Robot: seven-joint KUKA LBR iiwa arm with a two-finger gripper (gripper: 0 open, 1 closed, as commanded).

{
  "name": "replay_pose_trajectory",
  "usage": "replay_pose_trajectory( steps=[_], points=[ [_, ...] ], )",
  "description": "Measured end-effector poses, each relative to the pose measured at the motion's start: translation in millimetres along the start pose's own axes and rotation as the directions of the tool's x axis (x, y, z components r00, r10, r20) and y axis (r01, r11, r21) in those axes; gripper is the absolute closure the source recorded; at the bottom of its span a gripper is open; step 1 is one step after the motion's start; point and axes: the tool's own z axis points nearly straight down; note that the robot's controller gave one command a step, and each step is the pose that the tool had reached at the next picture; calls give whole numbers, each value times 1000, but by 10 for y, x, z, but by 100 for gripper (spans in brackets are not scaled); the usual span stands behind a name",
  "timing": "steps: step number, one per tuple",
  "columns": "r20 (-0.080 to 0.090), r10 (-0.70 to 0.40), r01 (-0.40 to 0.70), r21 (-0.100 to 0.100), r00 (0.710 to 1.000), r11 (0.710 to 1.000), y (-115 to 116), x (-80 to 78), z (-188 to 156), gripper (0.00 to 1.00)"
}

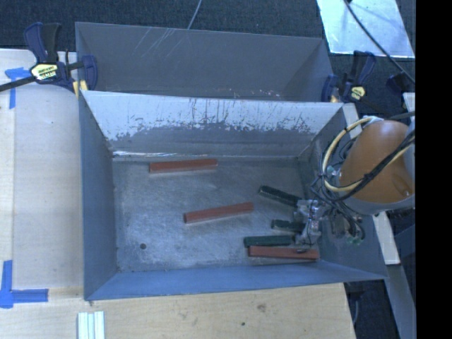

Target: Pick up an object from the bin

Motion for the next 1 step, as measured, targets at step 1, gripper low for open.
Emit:
replay_pose_trajectory(
  steps=[1],
  points=[
    [1, -1, 1, 0, 1000, 1000, -2, -6, -32, 100]
  ],
)
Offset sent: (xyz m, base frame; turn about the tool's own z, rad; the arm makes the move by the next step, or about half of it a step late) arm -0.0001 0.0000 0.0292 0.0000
